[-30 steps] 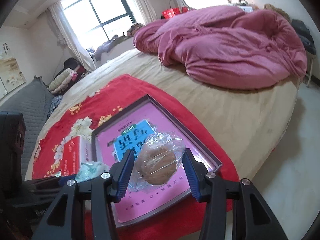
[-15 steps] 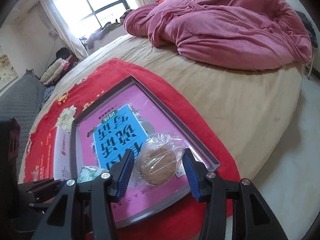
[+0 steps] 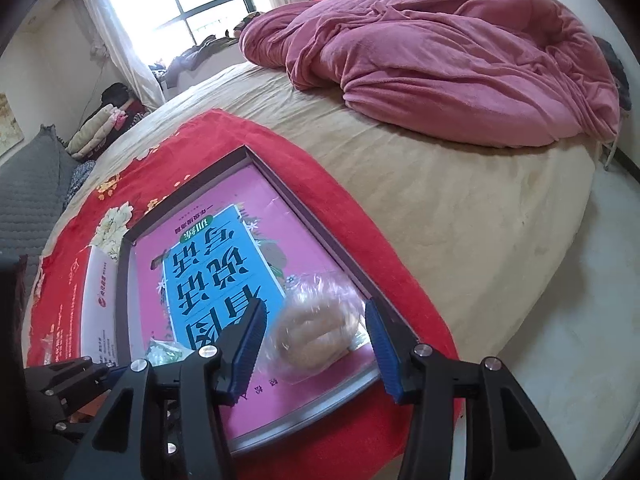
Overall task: Organize soft objects
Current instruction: 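Carry the Flower packet over the pink book tray with left tool while right tool releases the bun into it, then lower the Flower packet into the pink book tray and open left tool, then move both tools back toward the pile of items on the blanket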
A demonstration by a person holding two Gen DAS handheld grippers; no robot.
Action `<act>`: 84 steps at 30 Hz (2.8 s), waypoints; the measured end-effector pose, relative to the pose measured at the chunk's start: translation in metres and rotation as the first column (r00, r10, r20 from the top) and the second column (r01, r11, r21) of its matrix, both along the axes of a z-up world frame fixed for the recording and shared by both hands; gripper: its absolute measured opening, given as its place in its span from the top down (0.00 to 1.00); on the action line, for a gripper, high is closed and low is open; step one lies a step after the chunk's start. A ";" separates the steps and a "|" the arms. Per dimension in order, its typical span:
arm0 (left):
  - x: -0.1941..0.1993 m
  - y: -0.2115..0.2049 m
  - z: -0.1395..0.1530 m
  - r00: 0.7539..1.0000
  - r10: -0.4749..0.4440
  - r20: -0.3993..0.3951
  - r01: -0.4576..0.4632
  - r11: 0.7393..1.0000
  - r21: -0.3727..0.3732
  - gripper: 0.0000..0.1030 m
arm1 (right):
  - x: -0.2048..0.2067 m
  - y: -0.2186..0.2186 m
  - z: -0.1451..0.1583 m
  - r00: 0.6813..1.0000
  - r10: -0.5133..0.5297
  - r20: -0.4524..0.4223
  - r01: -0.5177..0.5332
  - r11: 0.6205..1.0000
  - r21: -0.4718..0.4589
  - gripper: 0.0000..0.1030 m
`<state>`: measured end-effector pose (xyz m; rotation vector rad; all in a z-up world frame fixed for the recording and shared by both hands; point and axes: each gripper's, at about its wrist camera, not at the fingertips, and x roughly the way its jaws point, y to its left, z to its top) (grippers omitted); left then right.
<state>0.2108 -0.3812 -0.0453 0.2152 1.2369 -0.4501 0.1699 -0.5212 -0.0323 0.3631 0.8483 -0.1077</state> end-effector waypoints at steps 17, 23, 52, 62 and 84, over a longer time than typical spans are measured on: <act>-0.006 -0.010 -0.008 0.999 -0.033 0.014 0.032 0.994 0.106 0.45 | -0.023 -0.007 0.021 0.999 -0.026 0.031 0.026 1.000 -0.009 0.47; -0.007 -0.011 -0.006 0.999 -0.033 0.015 0.032 0.995 0.094 0.45 | -0.026 -0.007 0.021 0.999 -0.029 0.021 0.029 0.999 -0.016 0.46; -0.023 0.045 0.060 0.985 0.056 0.163 -0.053 0.998 -0.024 0.27 | -0.043 0.004 0.042 0.998 -0.034 0.047 0.034 0.999 -0.006 0.34; -0.041 0.079 0.087 0.978 0.112 0.178 -0.093 0.989 -0.113 0.26 | -0.051 0.024 0.062 0.998 -0.028 0.061 0.031 0.998 -0.052 0.33; -0.078 0.147 0.118 0.959 0.195 0.205 -0.161 0.972 -0.174 0.26 | -0.073 0.077 0.104 0.994 0.025 0.103 -0.010 0.989 -0.150 0.26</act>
